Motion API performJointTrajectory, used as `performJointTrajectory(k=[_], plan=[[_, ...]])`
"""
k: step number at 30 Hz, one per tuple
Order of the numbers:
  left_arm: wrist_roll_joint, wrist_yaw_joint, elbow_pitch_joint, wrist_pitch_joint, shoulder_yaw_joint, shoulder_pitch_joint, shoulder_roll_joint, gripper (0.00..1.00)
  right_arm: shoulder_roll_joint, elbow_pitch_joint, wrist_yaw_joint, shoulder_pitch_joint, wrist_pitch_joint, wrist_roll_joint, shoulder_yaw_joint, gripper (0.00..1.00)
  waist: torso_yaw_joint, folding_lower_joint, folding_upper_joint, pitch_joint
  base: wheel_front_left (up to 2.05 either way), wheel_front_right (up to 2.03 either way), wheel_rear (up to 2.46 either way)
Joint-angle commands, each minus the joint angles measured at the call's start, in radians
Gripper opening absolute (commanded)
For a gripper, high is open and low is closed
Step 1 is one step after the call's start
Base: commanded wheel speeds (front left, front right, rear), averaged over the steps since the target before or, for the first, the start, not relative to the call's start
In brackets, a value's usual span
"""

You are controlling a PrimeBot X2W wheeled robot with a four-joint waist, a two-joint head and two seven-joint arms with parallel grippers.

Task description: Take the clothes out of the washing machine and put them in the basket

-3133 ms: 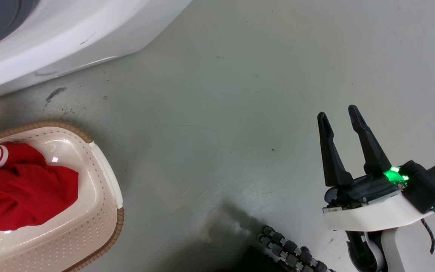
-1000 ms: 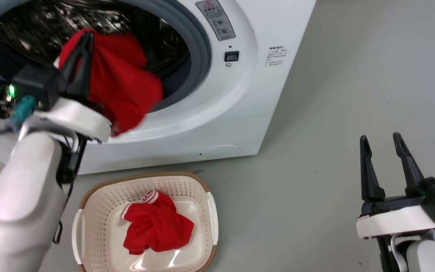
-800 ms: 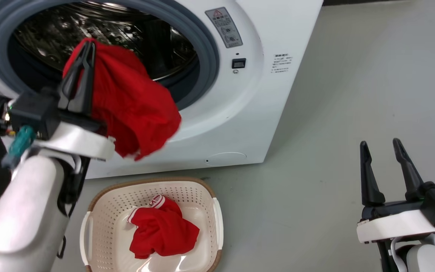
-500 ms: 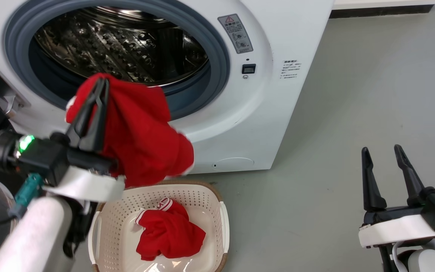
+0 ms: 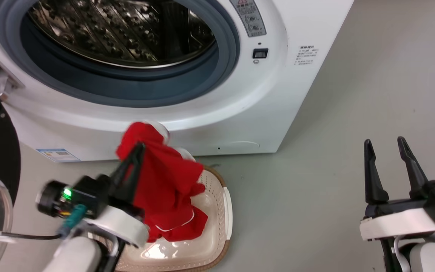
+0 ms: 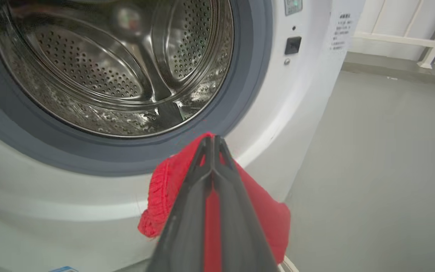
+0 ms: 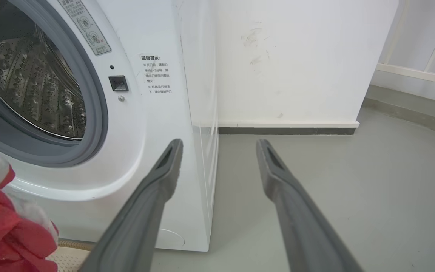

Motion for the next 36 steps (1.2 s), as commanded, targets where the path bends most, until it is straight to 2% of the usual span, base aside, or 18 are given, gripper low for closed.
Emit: performJointTrajectory(k=[1,8,19,29,36], plan=[[0.001,-0.02,0.049,-0.002,-0.023,0.002,-0.014,0.0,0.0,-0.002,-0.001,-0.023,-0.002,-0.005,0.004,1.0,-0.01,0.0,0.0,0.025,0.0,0.0,0.0],[0.012,-0.085,0.29,-0.023,-0.097,-0.067,-0.084,0.0,0.0,-0.01,-0.001,-0.051,-0.002,-0.008,0.012,1.0,-0.045,0.0,0.0,0.109,0.0,0.0,0.0],[0.043,-0.158,0.726,-0.044,-0.144,-0.267,-0.131,0.0,0.0,-0.041,-0.001,-0.108,-0.002,0.015,0.037,1.0,-0.144,0.0,0.0,0.308,0.0,0.0,0.0],[0.071,-0.187,0.981,-0.056,-0.183,-0.433,-0.175,0.0,0.0,-0.063,-0.001,-0.136,-0.002,0.038,0.054,1.0,-0.188,0.0,0.0,0.439,0.0,0.0,0.0],[0.057,-0.19,1.116,-0.058,-0.176,-0.498,-0.187,0.0,0.0,-0.065,-0.001,-0.147,-0.002,0.044,0.068,1.0,-0.198,0.0,0.0,0.474,0.0,0.0,0.0]])
